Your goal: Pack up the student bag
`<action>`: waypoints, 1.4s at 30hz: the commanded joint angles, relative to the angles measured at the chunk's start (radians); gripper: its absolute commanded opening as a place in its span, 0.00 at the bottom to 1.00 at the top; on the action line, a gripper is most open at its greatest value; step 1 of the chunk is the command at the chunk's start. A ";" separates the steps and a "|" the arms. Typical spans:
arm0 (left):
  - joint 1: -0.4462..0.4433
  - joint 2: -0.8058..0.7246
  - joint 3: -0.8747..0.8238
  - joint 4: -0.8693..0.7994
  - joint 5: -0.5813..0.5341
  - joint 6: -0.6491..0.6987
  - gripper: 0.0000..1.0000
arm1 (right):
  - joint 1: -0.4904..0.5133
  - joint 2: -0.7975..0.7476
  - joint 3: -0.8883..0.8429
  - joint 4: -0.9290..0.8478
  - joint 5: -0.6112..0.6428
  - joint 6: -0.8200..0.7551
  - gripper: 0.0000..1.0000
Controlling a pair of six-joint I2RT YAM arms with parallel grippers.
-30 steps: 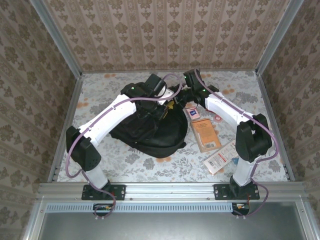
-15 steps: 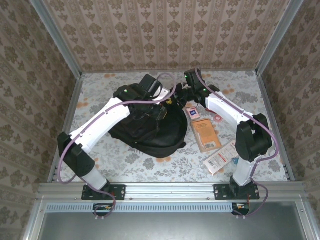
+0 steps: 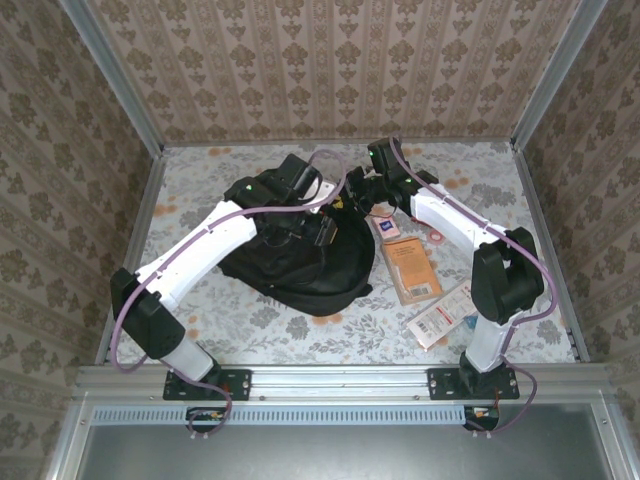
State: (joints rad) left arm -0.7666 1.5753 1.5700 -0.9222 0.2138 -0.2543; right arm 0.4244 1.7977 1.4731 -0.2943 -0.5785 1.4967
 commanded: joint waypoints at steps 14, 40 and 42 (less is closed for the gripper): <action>0.075 0.001 0.080 -0.042 0.113 -0.052 0.00 | -0.001 -0.007 0.033 -0.055 0.056 -0.064 0.37; 0.343 -0.155 -0.030 0.152 0.391 -0.244 0.00 | 0.002 -0.083 -0.163 -0.298 0.247 -0.917 0.72; 0.346 -0.190 -0.049 0.150 0.377 -0.253 0.00 | 0.014 -0.033 -0.131 -0.281 0.222 -0.925 0.71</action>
State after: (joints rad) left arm -0.4278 1.4570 1.5295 -0.8516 0.5648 -0.4553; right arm 0.4255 1.7073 1.3025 -0.6270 -0.2565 0.6193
